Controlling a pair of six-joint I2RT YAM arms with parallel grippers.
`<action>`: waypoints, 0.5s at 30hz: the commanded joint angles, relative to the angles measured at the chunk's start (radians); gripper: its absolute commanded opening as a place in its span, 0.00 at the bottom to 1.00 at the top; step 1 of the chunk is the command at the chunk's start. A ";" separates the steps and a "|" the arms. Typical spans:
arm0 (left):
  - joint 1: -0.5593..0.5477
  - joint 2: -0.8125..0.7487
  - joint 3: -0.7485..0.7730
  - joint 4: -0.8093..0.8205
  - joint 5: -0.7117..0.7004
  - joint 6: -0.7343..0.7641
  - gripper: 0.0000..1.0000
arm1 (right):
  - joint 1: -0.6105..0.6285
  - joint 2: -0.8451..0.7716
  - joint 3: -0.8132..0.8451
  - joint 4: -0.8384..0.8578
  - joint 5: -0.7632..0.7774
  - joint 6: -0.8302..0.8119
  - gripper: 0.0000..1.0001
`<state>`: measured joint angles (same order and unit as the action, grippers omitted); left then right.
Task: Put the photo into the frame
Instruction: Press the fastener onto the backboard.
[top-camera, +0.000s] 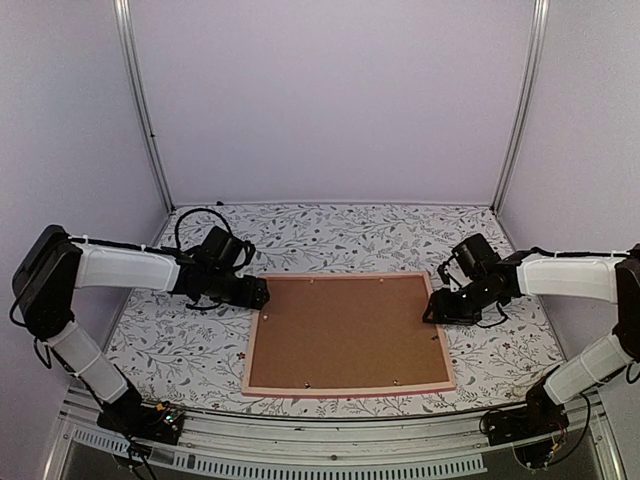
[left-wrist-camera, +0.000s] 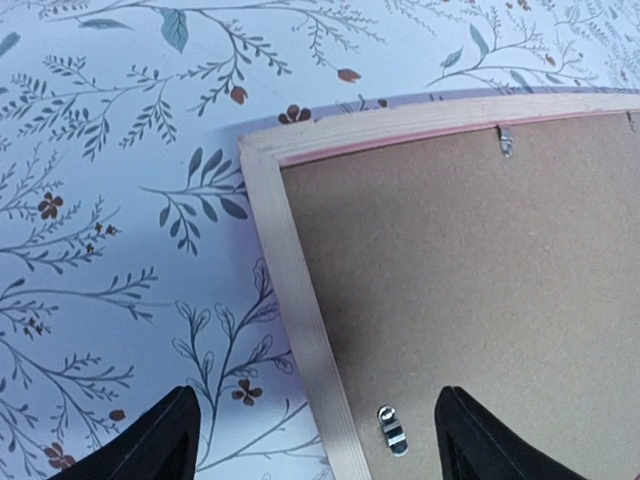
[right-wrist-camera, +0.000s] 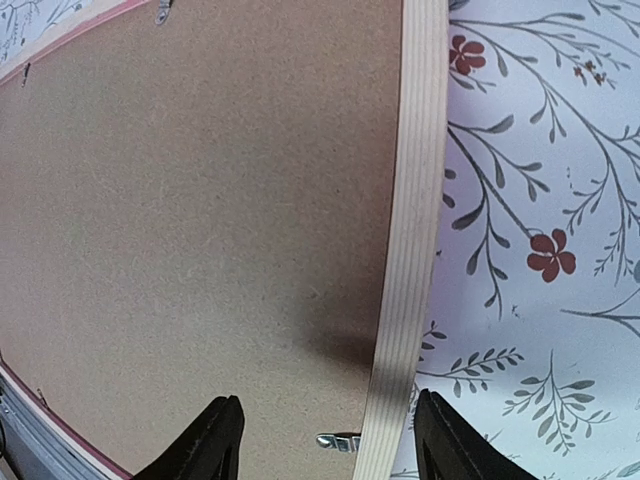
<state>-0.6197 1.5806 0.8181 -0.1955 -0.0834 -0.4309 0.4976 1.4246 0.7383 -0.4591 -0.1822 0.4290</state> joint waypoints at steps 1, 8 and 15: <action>0.039 0.070 0.066 -0.003 0.045 0.057 0.83 | 0.006 0.019 0.041 0.006 0.020 -0.023 0.62; 0.043 0.119 0.087 -0.012 0.133 0.059 0.80 | 0.004 0.044 0.057 0.008 0.033 -0.042 0.63; 0.038 0.072 -0.004 0.042 0.201 0.018 0.79 | 0.004 0.064 0.052 0.023 0.028 -0.048 0.63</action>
<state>-0.5823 1.6905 0.8639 -0.1852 0.0544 -0.3931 0.4976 1.4734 0.7673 -0.4545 -0.1658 0.3965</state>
